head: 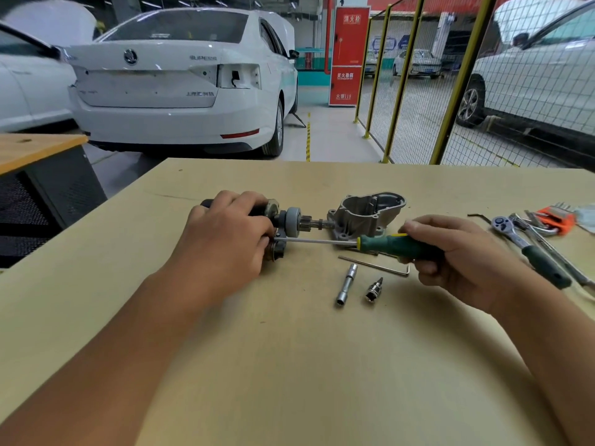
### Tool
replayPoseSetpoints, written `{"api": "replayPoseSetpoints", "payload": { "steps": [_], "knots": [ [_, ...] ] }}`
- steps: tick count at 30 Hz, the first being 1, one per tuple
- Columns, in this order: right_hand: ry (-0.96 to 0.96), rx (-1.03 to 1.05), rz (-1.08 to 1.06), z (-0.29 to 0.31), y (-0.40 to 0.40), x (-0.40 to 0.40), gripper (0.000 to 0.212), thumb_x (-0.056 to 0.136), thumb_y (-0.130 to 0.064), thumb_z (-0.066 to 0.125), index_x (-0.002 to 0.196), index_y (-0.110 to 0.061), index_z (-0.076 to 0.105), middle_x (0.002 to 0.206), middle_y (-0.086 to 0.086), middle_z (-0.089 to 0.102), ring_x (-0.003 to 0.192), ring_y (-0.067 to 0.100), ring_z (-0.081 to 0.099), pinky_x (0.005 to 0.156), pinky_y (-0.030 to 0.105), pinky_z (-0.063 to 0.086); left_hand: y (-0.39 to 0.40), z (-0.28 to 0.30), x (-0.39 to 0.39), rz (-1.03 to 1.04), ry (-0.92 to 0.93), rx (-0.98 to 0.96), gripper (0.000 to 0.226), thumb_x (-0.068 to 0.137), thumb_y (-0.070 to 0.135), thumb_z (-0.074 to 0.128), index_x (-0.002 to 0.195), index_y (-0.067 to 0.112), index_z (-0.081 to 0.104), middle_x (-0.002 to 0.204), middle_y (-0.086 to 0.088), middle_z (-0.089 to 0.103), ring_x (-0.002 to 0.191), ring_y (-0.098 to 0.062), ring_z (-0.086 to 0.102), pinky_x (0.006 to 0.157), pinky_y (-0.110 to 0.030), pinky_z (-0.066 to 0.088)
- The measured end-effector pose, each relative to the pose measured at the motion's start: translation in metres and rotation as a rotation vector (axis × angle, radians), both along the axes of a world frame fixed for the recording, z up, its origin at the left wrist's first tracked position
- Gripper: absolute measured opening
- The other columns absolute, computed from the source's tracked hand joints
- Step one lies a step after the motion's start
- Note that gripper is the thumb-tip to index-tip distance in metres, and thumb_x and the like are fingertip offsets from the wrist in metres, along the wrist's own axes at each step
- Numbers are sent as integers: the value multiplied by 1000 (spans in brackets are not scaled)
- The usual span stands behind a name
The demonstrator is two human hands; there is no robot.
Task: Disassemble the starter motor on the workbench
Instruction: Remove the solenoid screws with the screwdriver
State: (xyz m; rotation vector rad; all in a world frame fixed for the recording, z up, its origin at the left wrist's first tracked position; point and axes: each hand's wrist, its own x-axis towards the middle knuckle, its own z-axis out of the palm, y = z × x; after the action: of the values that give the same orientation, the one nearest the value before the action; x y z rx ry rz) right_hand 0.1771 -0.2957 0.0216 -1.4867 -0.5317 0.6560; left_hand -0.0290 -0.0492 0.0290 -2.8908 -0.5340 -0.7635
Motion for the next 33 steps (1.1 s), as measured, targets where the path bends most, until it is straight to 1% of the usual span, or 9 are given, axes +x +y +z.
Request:
{"api": "replayPoseSetpoints", "payload": {
  "steps": [3,5,7,10,12,16,22,26,33],
  "knots": [
    [15,119,20,0,-3,3,29,64,-12,83,92,-13,74,84,13,68,60,20,52,58,33,49,0,-1,1,19,-26,-19,13,96,31,63,104,27,73,134,10,55,117,-23,47,87,-43,44],
    [13,138,11,-1,-3,4,38,60,-7,83,95,-14,73,88,12,68,65,20,55,65,36,52,-2,-1,3,27,-42,-26,14,96,30,63,103,25,73,133,8,56,115,-24,48,86,-43,45],
    [12,127,26,-1,-2,2,36,64,-13,83,99,-12,72,88,12,66,64,20,54,62,36,51,-3,-2,3,39,-25,-36,18,98,31,60,105,26,75,135,8,55,115,-24,47,86,-43,45],
    [15,36,21,0,0,0,41,77,-38,77,104,-8,70,88,15,68,56,19,53,51,33,48,-2,-1,3,63,17,-44,19,99,32,59,107,31,76,140,9,52,118,-24,44,88,-42,44],
    [16,14,10,0,-1,0,42,79,-43,74,102,-8,71,88,18,70,53,19,51,48,31,46,-4,-2,5,88,20,-52,17,98,31,60,105,33,75,141,9,51,119,-24,44,88,-42,43],
    [17,68,8,-1,1,-1,26,77,-35,76,89,-11,73,82,14,65,53,20,51,50,32,45,-8,-5,8,167,-22,-179,14,99,31,59,105,35,71,138,10,49,118,-24,45,87,-43,45],
    [47,178,28,-1,1,1,22,77,-18,74,95,-5,69,83,15,61,57,23,50,55,35,48,-5,-5,9,150,-43,-292,12,100,32,59,101,38,69,139,14,48,124,-21,42,89,-43,43],
    [59,207,40,-3,3,1,17,76,-13,73,92,-7,69,80,13,61,56,22,49,54,34,47,-2,-2,6,105,-63,-384,17,99,32,61,88,44,62,137,16,49,127,-20,41,93,-43,41],
    [31,210,19,-6,4,3,17,76,-14,75,91,-7,71,81,14,63,56,23,50,54,35,48,0,1,3,81,-37,-350,15,99,32,59,98,41,71,139,14,50,126,-22,40,96,-44,42]
  ]
}}
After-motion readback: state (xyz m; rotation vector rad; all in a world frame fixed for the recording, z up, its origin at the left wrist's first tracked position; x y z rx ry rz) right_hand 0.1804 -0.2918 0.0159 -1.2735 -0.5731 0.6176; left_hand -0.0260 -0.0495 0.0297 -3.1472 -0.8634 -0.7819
